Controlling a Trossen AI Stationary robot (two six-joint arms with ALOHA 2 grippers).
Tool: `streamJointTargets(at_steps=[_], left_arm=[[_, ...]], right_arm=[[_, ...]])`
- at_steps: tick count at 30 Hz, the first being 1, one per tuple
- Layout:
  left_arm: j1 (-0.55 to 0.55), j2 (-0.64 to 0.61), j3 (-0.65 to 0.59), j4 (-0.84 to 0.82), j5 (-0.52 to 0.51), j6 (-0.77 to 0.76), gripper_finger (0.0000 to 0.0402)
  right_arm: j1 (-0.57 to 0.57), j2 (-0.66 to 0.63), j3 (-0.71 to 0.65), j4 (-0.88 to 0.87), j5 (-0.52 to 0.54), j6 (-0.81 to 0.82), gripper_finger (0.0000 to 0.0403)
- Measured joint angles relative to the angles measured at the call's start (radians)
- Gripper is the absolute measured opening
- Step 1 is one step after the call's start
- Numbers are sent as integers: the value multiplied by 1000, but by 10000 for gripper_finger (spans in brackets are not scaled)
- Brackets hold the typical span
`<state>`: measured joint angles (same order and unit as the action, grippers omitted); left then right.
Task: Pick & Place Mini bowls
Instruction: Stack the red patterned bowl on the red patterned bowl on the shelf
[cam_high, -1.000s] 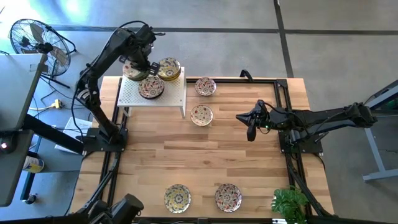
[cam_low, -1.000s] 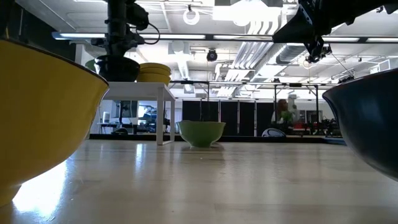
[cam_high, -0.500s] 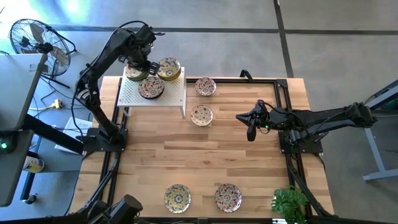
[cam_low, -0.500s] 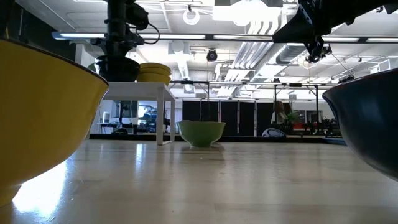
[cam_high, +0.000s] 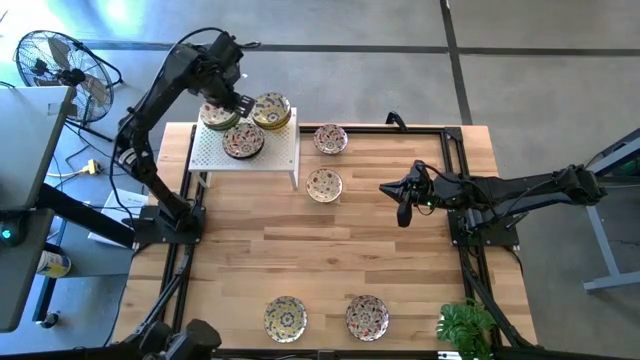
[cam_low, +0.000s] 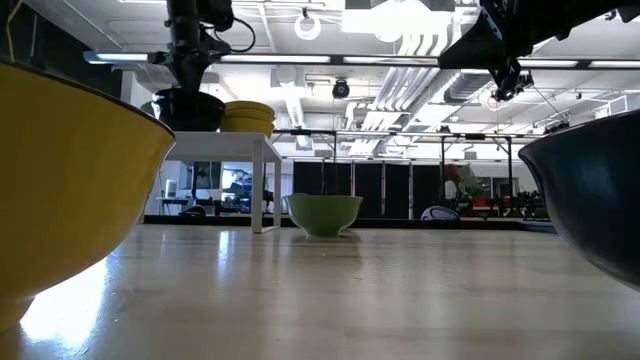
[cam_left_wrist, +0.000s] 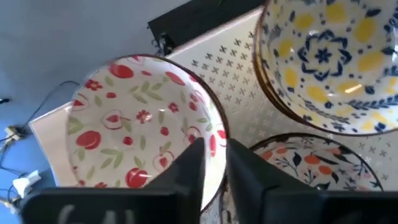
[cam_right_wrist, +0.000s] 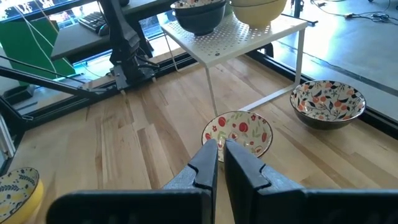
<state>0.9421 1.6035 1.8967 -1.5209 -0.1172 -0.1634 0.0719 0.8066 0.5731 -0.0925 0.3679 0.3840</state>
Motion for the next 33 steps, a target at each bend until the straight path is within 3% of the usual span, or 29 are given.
streamJointTargets(at_steps=[5, 24, 33], left_arm=[[0, 1, -26, 26, 7, 12, 5], [0, 2, -31, 85, -23, 28, 1], [-17, -55, -187, 192, -43, 21, 0]], right_arm=[[0, 0, 0, 0, 0, 0, 16], [0, 0, 0, 0, 0, 8, 16], [0, 0, 0, 0, 0, 31, 16]])
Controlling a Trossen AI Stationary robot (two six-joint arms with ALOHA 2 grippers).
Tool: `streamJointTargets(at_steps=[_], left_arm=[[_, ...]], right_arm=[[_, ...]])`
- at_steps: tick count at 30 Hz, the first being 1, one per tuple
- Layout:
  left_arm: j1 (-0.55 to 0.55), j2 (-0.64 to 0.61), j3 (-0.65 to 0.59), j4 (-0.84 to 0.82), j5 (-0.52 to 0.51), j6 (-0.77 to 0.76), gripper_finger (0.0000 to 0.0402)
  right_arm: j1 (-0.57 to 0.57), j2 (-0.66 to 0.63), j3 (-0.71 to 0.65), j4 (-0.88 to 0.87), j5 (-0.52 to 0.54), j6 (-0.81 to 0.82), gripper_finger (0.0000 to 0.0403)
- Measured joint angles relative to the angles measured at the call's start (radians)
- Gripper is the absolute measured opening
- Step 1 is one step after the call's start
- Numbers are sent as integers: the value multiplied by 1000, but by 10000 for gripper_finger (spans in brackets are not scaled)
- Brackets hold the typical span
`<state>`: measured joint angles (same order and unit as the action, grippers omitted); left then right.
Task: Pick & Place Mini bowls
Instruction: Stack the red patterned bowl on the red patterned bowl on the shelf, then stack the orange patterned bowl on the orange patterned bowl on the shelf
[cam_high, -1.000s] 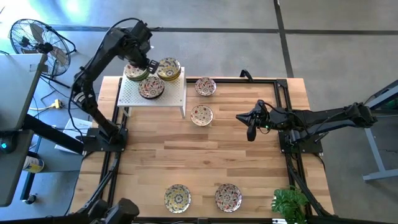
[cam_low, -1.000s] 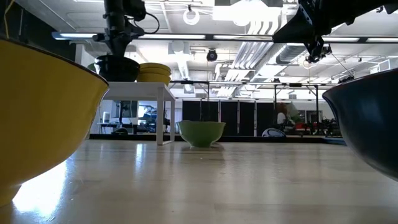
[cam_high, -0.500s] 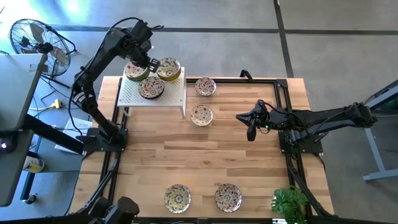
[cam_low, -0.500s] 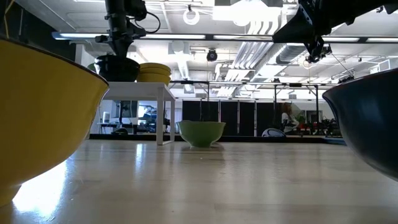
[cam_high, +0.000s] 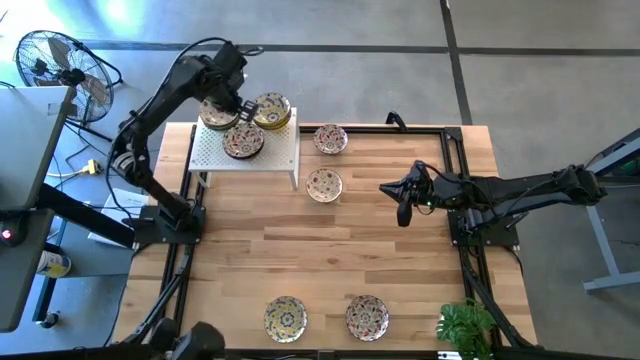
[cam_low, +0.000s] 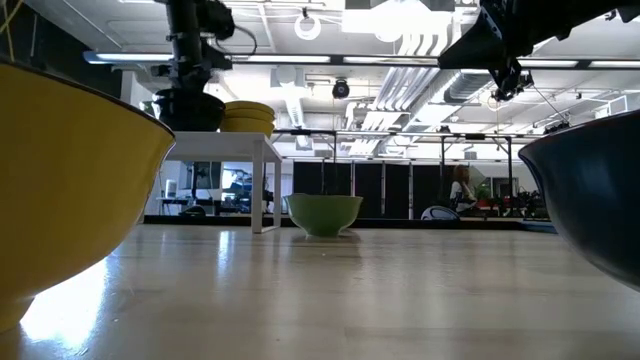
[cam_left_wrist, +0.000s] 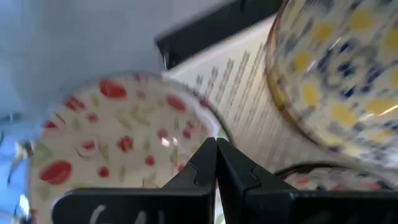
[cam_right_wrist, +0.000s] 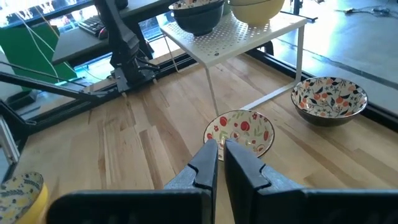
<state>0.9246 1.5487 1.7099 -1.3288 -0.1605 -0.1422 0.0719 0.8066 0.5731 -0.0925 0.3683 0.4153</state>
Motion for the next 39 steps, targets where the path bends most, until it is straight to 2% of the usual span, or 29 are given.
streamJointTargets(at_steps=[4, 8, 13, 19, 23, 31, 34, 39], left_arm=[[-25, -53, -7, 78, 3, -8, 0], [-50, -136, -7, 114, 1, -28, 0], [-148, -275, -17, 191, -34, -49, 0], [-317, -438, -208, 463, -45, -77, 0], [-418, -569, -398, 639, -59, -140, 0], [-641, -763, -755, 994, -123, -178, 0], [-711, -828, -825, 1054, -182, -170, 0], [-803, -888, -872, 1050, -251, -147, 0]], right_arm=[[-5, 0, 0, 0, 5, 34, 16], [-61, 0, 0, 0, -7, 126, 16], [-192, 29, 2, 5, -119, 180, 16], [-356, 137, 4, 13, -265, 272, 17], [-429, 246, 57, 11, -313, 291, 35], [-573, 541, 300, -69, -357, 292, 115], [-623, 674, 413, -153, -376, 300, 139], [-679, 888, 589, -226, -405, 289, 161]])
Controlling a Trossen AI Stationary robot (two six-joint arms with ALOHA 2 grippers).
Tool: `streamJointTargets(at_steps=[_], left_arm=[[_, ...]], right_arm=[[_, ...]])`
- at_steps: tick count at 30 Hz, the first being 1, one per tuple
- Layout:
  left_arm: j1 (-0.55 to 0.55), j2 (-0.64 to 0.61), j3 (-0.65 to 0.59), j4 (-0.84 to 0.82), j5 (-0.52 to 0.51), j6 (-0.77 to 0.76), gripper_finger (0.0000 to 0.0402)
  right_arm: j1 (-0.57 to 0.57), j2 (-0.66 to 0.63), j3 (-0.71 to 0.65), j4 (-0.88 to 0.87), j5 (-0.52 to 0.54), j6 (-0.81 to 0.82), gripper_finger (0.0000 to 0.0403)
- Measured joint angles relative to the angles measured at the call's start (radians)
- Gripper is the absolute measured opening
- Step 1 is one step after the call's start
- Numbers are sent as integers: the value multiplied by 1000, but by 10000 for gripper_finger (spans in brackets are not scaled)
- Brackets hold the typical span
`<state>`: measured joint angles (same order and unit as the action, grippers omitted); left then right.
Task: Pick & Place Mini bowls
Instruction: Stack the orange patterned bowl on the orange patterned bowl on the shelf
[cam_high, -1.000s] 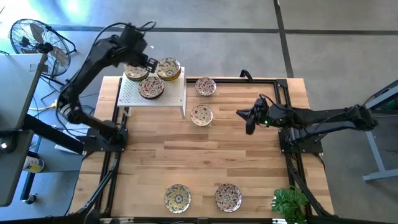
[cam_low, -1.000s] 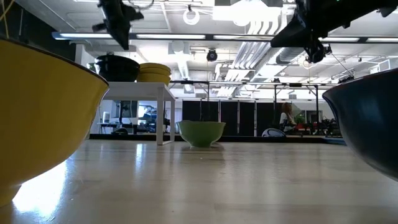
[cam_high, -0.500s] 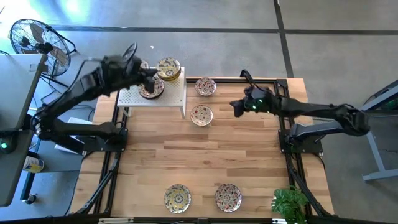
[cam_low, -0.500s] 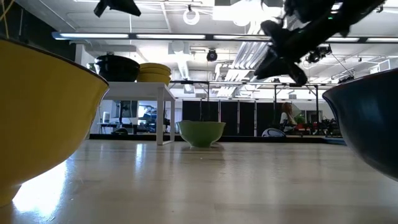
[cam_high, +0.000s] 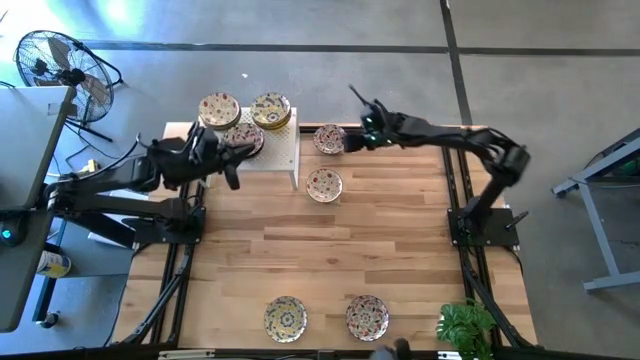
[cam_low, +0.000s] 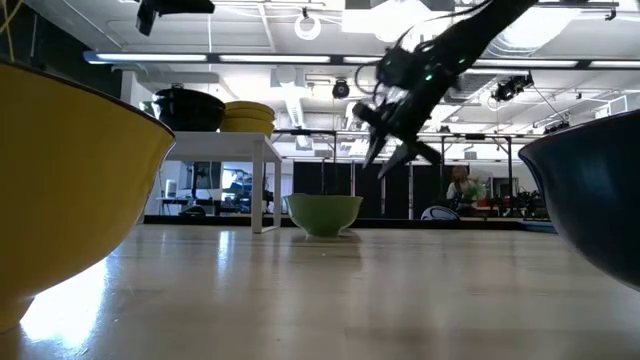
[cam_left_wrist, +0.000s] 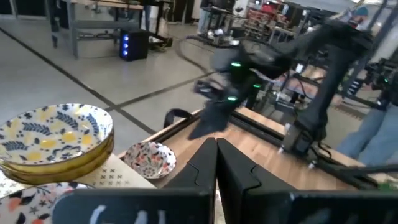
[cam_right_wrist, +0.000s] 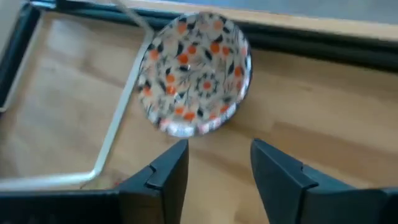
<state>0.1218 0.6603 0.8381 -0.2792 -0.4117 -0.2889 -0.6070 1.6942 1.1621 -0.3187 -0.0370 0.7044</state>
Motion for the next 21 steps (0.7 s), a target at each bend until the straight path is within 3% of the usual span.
streamJointTargets(at_steps=[11, 21], left_arm=[[-80, -109, -2, -111, -51, 18, 0], [-78, -135, -2, -173, 52, 22, 0]], right_arm=[[-51, 286, 204, -13, -24, 33, 149], [-31, 342, 226, -7, -2, 83, 75]])
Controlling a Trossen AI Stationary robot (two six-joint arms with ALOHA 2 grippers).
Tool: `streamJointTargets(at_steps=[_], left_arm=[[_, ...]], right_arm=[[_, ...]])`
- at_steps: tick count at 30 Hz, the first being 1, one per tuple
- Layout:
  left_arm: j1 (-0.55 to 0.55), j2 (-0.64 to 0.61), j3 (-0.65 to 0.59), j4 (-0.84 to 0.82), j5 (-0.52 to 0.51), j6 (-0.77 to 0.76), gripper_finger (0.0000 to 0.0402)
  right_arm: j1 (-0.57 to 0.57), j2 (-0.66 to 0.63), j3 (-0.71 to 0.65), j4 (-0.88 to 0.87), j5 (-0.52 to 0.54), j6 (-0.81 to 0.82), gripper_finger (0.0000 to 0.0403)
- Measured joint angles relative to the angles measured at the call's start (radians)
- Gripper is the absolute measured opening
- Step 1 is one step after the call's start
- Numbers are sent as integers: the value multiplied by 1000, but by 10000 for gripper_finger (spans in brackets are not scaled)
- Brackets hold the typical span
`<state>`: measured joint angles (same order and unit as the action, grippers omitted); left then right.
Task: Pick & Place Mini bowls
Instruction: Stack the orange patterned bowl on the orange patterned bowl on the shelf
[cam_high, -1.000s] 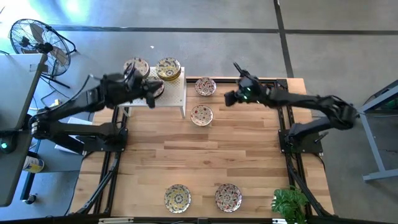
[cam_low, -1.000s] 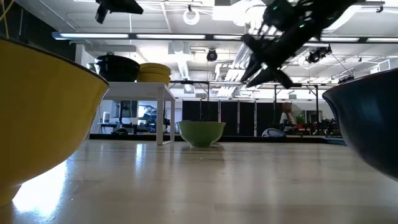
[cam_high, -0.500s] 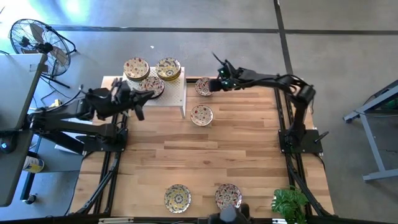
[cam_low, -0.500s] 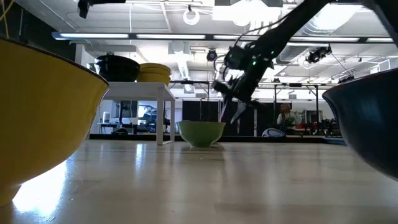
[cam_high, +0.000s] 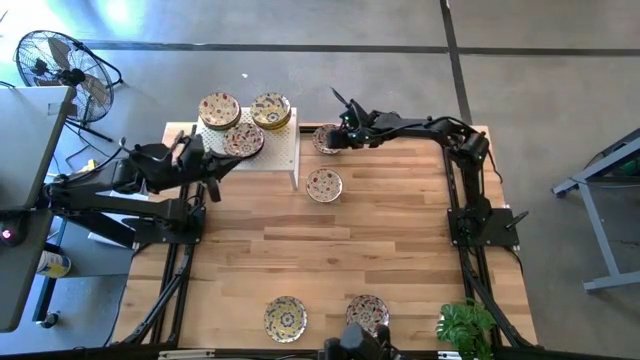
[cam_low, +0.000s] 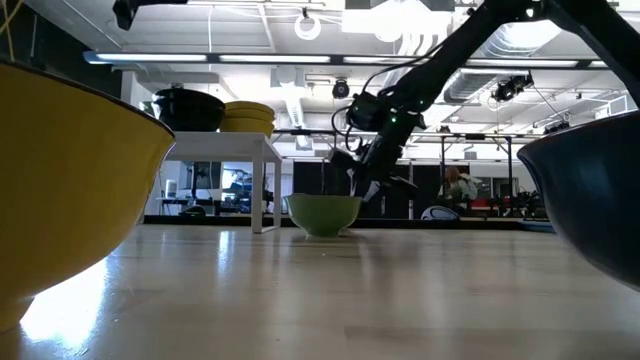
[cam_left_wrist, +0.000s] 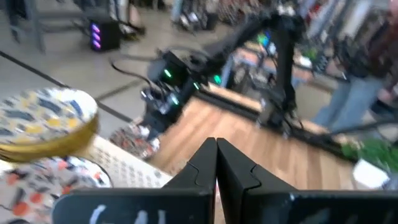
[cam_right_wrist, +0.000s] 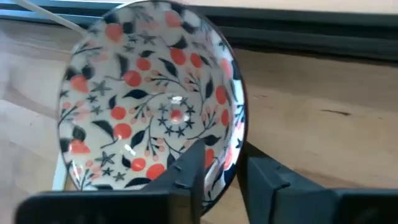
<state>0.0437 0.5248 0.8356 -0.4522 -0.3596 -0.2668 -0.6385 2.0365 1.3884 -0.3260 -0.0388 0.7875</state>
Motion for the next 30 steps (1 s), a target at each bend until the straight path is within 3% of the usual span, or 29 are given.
streamJointTargets(at_steps=[6, 13, 20, 25, 30], left_arm=[[0, 17, 0, -60, 58, 0, 0], [0, 22, 0, -74, 58, 0, 0], [1, 23, 0, -74, 67, 24, 0], [1, 23, 0, -75, 147, 26, 1], [1, 24, 0, -106, 196, 26, 1]], right_arm=[[-1, 0, 0, -7, -27, 1, 10], [-1, -44, -2, -32, -50, -7, 13], [6, -248, -2, -219, -17, -123, 9], [144, -424, -29, -413, 89, -156, 10], [396, -500, -116, -457, 166, 22, 11]])
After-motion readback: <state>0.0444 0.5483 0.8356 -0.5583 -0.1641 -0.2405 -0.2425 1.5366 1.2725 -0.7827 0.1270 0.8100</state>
